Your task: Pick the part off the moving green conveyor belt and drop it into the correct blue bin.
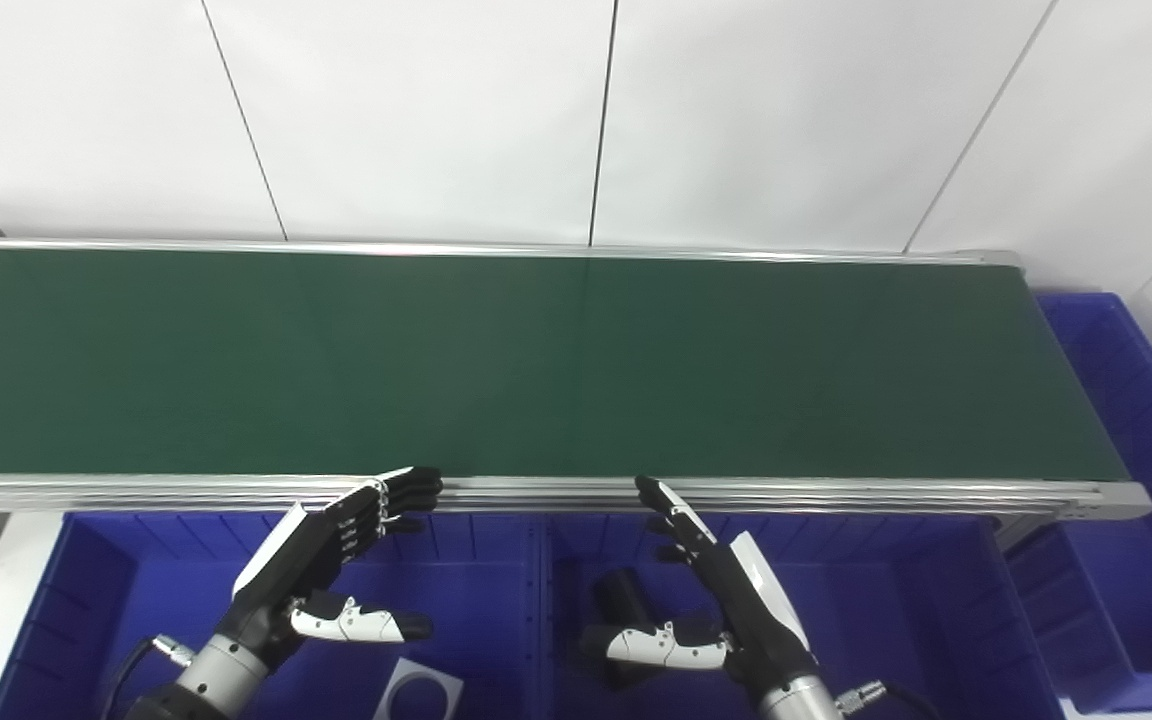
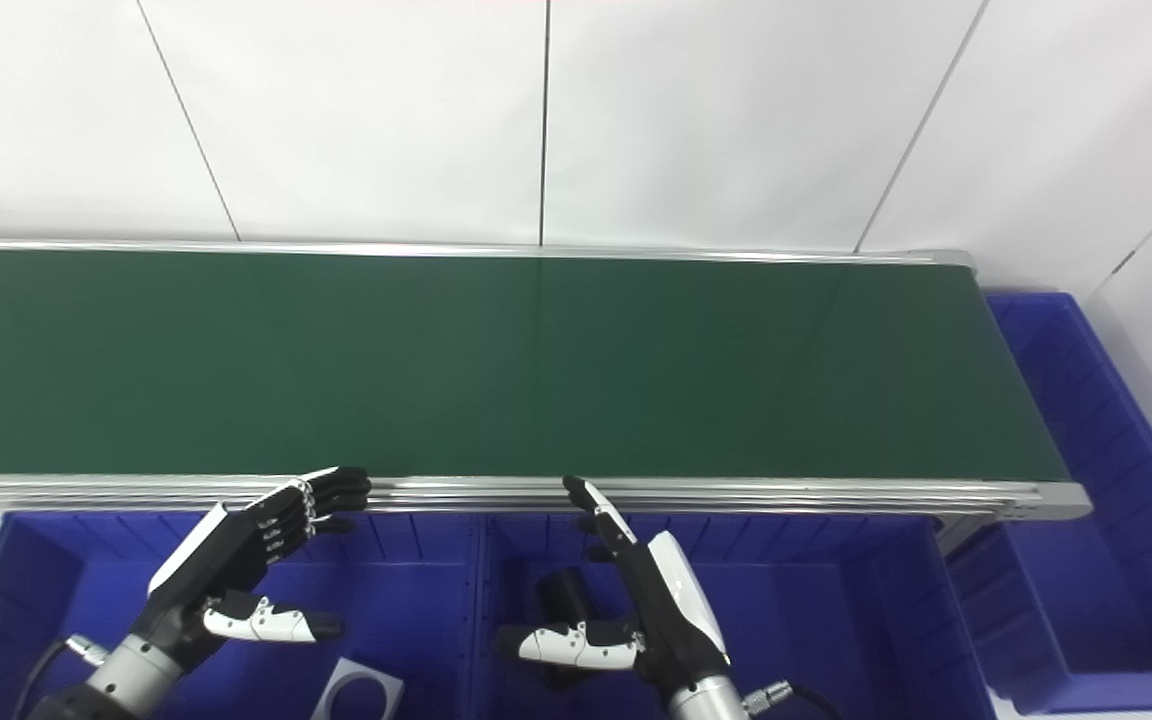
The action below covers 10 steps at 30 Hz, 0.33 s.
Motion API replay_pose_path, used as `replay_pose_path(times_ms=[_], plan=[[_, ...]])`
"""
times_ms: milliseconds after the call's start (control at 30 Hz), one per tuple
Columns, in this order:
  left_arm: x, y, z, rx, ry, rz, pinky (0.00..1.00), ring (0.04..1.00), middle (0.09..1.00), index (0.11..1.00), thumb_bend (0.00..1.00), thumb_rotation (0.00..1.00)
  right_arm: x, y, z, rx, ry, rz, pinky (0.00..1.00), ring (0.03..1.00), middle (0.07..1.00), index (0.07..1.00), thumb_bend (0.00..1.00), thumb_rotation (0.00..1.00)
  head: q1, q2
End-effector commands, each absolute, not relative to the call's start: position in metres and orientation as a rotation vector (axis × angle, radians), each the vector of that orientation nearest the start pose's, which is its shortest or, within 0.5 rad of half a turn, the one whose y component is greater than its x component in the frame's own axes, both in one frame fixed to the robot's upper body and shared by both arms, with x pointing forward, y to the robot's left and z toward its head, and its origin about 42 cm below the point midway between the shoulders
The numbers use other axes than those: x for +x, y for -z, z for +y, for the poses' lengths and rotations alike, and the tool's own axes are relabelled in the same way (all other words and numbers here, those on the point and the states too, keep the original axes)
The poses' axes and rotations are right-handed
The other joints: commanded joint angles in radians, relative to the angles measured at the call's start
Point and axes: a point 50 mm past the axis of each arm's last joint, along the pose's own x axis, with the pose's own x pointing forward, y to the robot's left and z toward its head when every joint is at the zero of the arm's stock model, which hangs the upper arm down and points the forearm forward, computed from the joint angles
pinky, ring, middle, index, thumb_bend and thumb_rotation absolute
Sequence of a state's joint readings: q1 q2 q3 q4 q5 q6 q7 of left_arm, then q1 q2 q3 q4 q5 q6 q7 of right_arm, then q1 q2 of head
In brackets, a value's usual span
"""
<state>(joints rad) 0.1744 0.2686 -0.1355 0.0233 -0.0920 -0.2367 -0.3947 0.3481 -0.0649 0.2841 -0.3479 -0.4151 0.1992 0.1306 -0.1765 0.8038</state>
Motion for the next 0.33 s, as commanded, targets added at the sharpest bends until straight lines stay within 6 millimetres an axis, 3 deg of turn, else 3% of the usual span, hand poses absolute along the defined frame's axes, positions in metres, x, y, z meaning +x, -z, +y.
replay_pose_path(times_ms=[0, 300], plan=[[0.2139, -0.07, 0.2518, 0.165, 0.512, -0.057, 0.79, 0.844, 0.854, 0.849, 0.93, 0.22, 0.166, -0.1077, -0.1689, -0.393, -0.274, 0.143, 0.82, 0.897, 0.943, 0.956, 0.81, 0.31, 0.003, 0.0], [0.2125, -0.0682, 0.2486, 0.174, 0.498, -0.078, 0.81, 0.856, 0.882, 0.865, 0.9, 0.18, 0.165, -0.1075, -0.1717, -0.409, -0.263, 0.127, 0.8, 0.886, 0.937, 0.954, 0.8, 0.28, 0.024, 0.002]])
